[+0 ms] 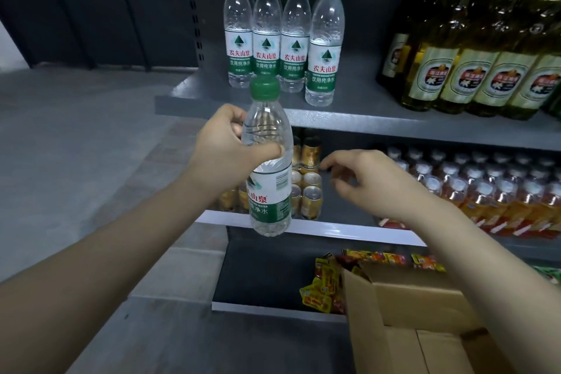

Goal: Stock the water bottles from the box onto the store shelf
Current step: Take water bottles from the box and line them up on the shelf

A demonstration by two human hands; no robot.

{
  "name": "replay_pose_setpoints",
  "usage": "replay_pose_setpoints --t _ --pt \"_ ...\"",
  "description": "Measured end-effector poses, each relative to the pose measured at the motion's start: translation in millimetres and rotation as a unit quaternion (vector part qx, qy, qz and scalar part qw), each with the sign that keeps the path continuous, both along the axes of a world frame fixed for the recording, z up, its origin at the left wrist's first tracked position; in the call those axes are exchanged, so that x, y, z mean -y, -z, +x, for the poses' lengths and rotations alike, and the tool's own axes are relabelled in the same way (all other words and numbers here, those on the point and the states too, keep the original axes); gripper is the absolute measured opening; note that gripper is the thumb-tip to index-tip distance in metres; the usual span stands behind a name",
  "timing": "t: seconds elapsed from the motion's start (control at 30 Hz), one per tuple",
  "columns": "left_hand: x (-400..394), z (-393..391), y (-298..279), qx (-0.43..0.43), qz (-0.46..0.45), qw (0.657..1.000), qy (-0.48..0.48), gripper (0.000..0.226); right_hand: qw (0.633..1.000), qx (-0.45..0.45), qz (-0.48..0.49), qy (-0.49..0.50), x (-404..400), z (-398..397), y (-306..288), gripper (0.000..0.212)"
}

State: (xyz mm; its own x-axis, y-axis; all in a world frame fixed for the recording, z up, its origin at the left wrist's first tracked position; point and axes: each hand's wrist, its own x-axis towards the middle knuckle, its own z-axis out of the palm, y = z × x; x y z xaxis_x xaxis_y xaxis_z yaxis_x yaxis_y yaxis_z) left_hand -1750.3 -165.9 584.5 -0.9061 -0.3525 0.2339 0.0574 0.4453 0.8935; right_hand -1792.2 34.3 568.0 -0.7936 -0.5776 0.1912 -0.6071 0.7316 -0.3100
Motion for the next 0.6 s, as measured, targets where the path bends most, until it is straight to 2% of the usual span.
replay_pose_setpoints --t 0.6 --pt "26 -108 -59 -0.066 -0.036 0.996 -0.049 0.033 0.999 -0.038 -0.007 -0.015 28 -119 -37 0.028"
